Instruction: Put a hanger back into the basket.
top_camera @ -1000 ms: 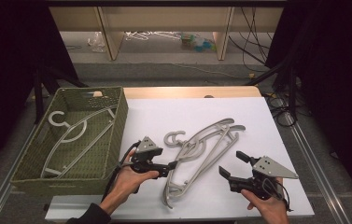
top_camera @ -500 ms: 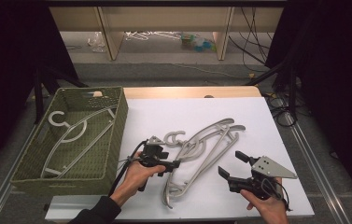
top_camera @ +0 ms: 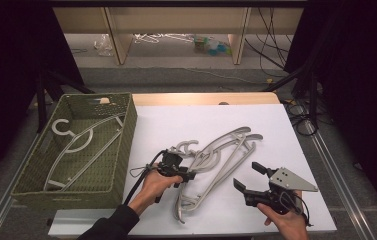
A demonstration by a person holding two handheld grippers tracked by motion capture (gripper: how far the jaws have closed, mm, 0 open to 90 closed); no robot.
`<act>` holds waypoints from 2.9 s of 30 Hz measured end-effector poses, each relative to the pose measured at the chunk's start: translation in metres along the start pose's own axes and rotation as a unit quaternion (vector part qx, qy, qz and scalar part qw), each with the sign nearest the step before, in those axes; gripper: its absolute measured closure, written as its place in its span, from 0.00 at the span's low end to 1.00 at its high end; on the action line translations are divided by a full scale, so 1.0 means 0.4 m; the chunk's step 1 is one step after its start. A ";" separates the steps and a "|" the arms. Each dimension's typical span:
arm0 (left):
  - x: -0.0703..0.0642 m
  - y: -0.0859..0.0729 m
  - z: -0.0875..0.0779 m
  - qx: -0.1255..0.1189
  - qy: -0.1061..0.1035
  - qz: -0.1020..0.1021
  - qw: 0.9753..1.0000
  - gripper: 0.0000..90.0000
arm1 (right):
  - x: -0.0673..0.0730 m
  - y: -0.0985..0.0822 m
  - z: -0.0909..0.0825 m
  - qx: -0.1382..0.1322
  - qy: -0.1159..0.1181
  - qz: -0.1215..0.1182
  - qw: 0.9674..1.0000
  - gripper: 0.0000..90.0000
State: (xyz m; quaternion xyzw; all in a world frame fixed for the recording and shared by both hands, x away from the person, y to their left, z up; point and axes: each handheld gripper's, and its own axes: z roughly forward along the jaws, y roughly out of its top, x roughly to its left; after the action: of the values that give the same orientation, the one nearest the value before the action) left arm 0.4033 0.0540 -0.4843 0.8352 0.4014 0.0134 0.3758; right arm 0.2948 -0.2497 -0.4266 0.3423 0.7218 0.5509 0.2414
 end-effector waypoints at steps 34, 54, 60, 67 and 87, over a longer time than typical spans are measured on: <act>-0.012 0.020 -0.082 -0.105 -0.011 -0.045 0.993 0.91 | -0.002 -0.001 0.000 -0.001 0.000 0.000 1.000 0.21; -0.008 0.055 -0.204 -0.176 -0.002 -0.061 0.983 0.91 | -0.003 0.000 -0.001 0.001 0.001 0.001 1.000 0.21; -0.016 0.072 -0.245 -0.197 -0.004 -0.056 0.979 0.91 | -0.005 -0.001 0.000 0.000 -0.003 0.005 1.000 0.21; -0.022 0.095 -0.297 -0.204 0.000 -0.065 0.977 0.91 | 0.001 -0.002 -0.003 0.007 0.005 0.019 1.000 0.21; 0.056 0.109 -0.522 -0.246 0.063 -0.069 0.965 0.91 | 0.000 -0.002 0.000 0.008 -0.002 0.016 1.000 0.21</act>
State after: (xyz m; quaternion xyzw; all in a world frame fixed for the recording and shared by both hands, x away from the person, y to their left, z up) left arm 0.3796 0.1809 -0.3129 0.6849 0.4656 0.1383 0.5432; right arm 0.2946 -0.2498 -0.4275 0.3569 0.7202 0.5479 0.2316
